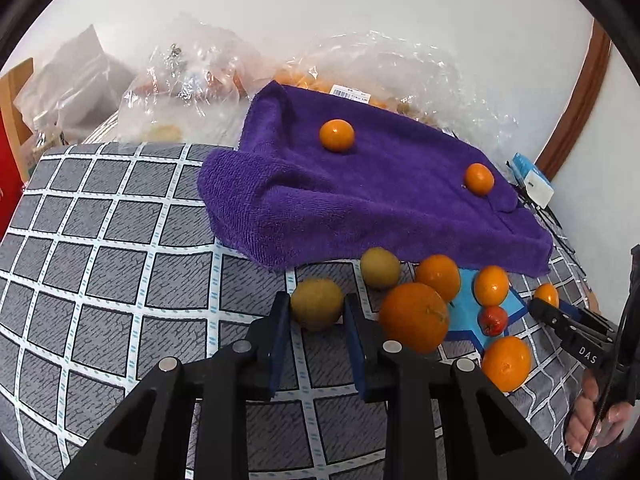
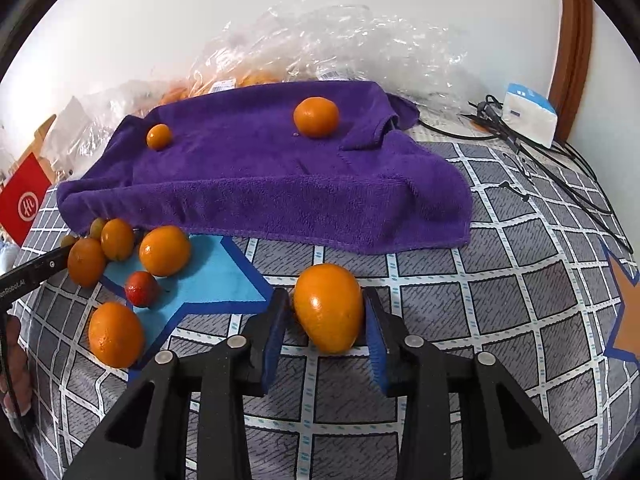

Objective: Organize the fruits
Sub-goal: 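Carry the oval orange and greenish fruit up toward the purple towel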

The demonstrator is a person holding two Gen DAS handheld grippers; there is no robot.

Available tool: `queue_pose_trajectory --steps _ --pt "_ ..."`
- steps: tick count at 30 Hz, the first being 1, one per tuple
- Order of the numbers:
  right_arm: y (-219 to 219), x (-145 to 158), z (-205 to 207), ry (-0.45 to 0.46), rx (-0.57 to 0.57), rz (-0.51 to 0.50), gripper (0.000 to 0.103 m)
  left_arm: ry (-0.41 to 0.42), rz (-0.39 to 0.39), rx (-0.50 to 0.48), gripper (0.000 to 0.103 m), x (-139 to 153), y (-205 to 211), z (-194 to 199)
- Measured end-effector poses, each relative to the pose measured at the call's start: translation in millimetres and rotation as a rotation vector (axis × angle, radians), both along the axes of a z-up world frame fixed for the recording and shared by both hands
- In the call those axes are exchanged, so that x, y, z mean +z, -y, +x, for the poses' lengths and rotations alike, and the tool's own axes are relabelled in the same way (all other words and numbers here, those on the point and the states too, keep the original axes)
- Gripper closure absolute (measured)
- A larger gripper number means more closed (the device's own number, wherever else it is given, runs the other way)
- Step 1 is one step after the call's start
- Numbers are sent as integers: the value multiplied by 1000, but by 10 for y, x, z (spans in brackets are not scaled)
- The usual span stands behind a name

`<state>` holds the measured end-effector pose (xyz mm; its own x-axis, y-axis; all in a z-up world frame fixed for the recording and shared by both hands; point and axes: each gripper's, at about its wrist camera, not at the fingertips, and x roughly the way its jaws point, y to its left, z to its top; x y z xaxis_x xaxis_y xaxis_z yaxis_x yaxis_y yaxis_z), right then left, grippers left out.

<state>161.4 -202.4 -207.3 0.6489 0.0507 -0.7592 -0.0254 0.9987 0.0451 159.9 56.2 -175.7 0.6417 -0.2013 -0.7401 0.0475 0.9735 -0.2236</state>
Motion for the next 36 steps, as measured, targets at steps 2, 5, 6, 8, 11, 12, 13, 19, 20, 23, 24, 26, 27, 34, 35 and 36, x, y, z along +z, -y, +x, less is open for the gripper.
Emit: queue_pose_trajectory --steps 2,5,6,8,11,12,13,19,20,23,24,26,27,34,35,36 --pt "6 0 6 -2 2 5 63 0 -4 0 78 -1 -3 15" --pt "-5 -1 0 -1 1 -7 63 0 -5 -1 78 0 -3 27" --pt "-11 -3 -2 0 1 -15 63 1 -8 -1 78 3 -6 28" --pt "-24 -1 -12 6 0 -29 64 4 -19 0 78 7 -25 28" --pt "11 12 -41 18 -6 -2 70 25 -28 15 78 33 -54 -11" --pt "32 17 -50 23 -10 7 70 41 -33 21 78 52 -72 -40" --pt "60 32 -67 35 -19 20 70 53 -37 26 78 65 -86 -64" --pt "91 100 -134 93 -16 33 70 157 -32 75 78 201 -137 -222" --pt "73 113 -152 106 -10 27 71 170 -22 71 78 219 -123 -239" --pt "31 139 -184 128 4 11 71 185 -1 55 78 251 -72 -251" --pt "21 147 -194 134 8 7 71 196 2 49 78 266 -58 -262" --pt "15 162 -206 143 9 4 71 218 -1 48 78 295 -50 -298" --pt "21 170 -207 146 9 8 71 224 -4 50 78 306 -51 -309" --pt "120 215 -210 151 -22 50 71 260 -46 98 78 356 -174 -360" --pt "130 226 -217 152 -27 53 71 267 -54 108 78 366 -201 -372" --pt "146 238 -219 150 -35 58 71 269 -62 116 78 371 -219 -375"
